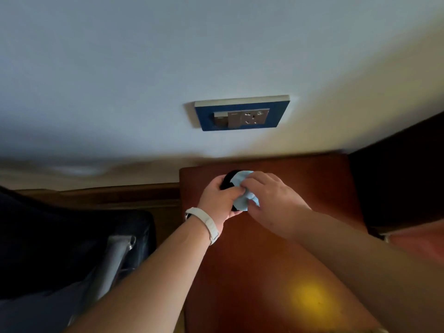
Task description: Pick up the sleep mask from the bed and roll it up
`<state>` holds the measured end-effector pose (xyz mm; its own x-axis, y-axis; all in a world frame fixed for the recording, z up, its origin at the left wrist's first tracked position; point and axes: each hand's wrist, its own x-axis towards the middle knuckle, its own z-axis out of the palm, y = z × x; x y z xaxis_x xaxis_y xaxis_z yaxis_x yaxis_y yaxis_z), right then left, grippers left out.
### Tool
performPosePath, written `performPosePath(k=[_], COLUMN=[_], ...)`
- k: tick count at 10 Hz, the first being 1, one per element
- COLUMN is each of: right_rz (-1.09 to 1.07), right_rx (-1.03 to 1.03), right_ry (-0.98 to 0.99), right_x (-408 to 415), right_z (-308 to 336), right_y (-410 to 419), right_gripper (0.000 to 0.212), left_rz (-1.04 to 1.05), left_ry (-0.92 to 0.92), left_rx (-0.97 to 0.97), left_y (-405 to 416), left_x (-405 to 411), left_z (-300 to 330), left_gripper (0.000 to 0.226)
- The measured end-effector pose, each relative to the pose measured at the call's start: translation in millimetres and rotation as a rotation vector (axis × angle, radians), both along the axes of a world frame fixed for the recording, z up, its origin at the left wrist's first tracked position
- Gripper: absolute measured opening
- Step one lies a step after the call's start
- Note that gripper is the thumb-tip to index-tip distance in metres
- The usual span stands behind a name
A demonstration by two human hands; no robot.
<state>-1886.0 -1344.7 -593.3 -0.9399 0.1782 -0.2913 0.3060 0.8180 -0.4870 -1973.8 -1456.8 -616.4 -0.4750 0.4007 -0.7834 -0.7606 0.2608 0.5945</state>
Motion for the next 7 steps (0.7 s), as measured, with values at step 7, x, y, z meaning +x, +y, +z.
performPosePath(k=[7], right_rz=[0.132], right_rx=[0.061], right_ry=[-0.149], right_x=[3.1], right_z=[27.4], right_y=[6.3], right_gripper=[0.033], left_rz=[-0.337], left_ry=[0.488], left_rx=[-0.449], left_y=[-50.2], left_x=[-15.8], left_z=[39.0], left_gripper=[0.025])
